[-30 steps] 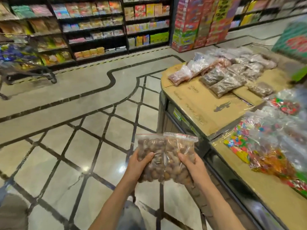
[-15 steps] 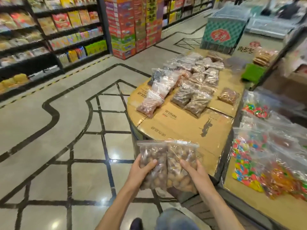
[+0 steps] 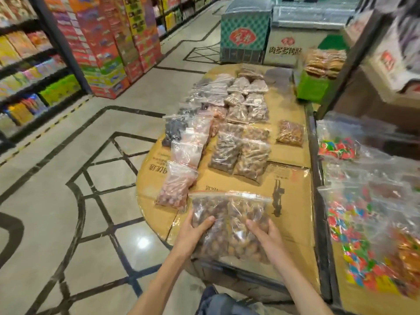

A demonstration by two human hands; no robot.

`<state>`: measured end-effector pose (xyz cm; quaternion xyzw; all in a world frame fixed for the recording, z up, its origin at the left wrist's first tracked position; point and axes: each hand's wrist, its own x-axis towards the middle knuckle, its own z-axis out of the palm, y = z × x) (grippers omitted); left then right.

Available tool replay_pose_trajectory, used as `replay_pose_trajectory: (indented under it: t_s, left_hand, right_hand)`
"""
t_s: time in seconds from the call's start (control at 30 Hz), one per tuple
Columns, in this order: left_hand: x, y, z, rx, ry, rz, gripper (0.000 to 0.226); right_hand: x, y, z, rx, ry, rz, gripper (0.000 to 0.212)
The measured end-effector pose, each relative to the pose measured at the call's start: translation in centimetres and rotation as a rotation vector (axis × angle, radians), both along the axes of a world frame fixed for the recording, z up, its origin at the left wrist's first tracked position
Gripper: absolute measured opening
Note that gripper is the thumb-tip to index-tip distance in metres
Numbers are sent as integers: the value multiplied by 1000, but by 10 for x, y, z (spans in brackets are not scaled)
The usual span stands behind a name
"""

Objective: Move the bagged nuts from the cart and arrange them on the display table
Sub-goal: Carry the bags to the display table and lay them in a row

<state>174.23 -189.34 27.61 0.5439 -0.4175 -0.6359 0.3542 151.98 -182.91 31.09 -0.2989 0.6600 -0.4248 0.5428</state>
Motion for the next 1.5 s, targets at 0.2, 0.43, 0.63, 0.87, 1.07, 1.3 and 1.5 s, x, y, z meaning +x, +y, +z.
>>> replay_pose_trajectory:
  t_s: [0.2, 0.43, 0.63, 0.87, 1.07, 1.3, 1.5]
  left_hand:
    - [-26, -101, -15, -36, -80, -118, 51]
    - [-64, -206, -16, -88, -114, -222, 43]
    - [-87, -223, -44, -342, -525, -263, 84]
    - [-78, -229, -72, -346, -495, -187, 85]
    - [-73, -233, -77, -378, -445, -180, 80]
    - [-70, -214, -64, -454, -448, -227, 95]
    - [-59, -183, -44, -607, -541, -295, 99]
  right_hand:
    - [-21, -61, -40, -14, -5, -118, 107]
    - [-54, -122, -97, 85, 65, -164, 126]
    - [-52, -147, -76, 110, 50, -222, 127]
    - [-43, -163, -55, 105, 67, -194, 87]
    - [-48, -196, -52, 70, 137, -121, 90]
    - [-48, -201, -73, 73, 411, -134, 113]
    - [-42, -177, -57, 60, 464, -90, 117]
